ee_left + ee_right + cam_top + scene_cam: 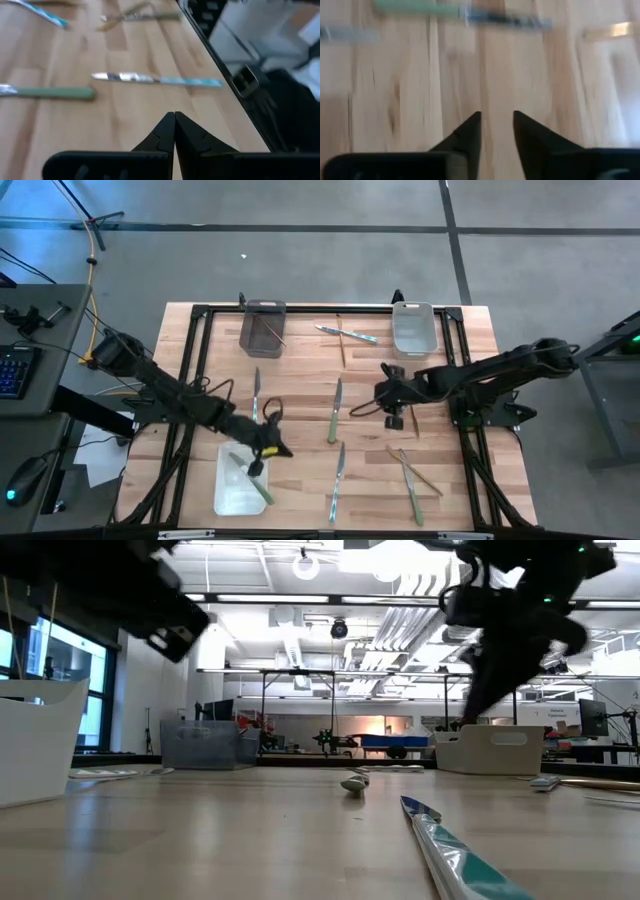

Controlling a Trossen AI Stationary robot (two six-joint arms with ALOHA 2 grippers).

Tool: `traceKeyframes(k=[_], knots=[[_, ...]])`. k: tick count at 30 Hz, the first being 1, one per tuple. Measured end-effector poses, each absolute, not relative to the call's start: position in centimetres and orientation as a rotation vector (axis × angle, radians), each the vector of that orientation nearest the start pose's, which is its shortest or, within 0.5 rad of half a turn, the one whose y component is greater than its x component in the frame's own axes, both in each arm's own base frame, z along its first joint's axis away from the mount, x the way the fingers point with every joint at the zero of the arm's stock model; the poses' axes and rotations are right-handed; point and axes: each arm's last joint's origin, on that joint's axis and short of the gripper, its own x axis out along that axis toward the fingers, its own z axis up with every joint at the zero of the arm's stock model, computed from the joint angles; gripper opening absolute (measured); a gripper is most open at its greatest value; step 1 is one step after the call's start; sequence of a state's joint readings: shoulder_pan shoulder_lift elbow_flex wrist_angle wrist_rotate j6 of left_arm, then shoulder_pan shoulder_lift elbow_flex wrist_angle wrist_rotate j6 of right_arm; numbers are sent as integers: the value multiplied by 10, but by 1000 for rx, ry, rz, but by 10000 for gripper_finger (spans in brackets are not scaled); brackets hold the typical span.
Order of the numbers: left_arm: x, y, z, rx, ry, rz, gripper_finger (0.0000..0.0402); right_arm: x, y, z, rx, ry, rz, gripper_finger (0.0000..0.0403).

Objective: Sort silverware by color (type)
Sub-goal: Put the blue table knife into the gray bin

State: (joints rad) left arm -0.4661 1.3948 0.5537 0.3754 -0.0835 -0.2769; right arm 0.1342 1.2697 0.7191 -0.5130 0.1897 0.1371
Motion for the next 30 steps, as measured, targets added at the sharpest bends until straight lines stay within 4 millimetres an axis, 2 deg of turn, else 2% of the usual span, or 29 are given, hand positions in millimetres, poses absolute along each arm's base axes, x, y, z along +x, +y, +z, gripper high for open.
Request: traceKeyframes(k=[5, 10, 22, 30], knots=[[245, -101, 174, -147, 444, -253, 0, 214, 38, 188, -50, 1172, -39, 164], [243, -95, 172, -127, 402, -231, 0, 211, 46, 180, -66, 1228, 13, 187], [241, -94, 168, -120, 390, -192, 0, 229, 52, 141, -159, 1355, 122, 158], [241, -94, 169, -97, 382, -178, 0, 234, 53, 132, -212, 1369, 169, 103]])
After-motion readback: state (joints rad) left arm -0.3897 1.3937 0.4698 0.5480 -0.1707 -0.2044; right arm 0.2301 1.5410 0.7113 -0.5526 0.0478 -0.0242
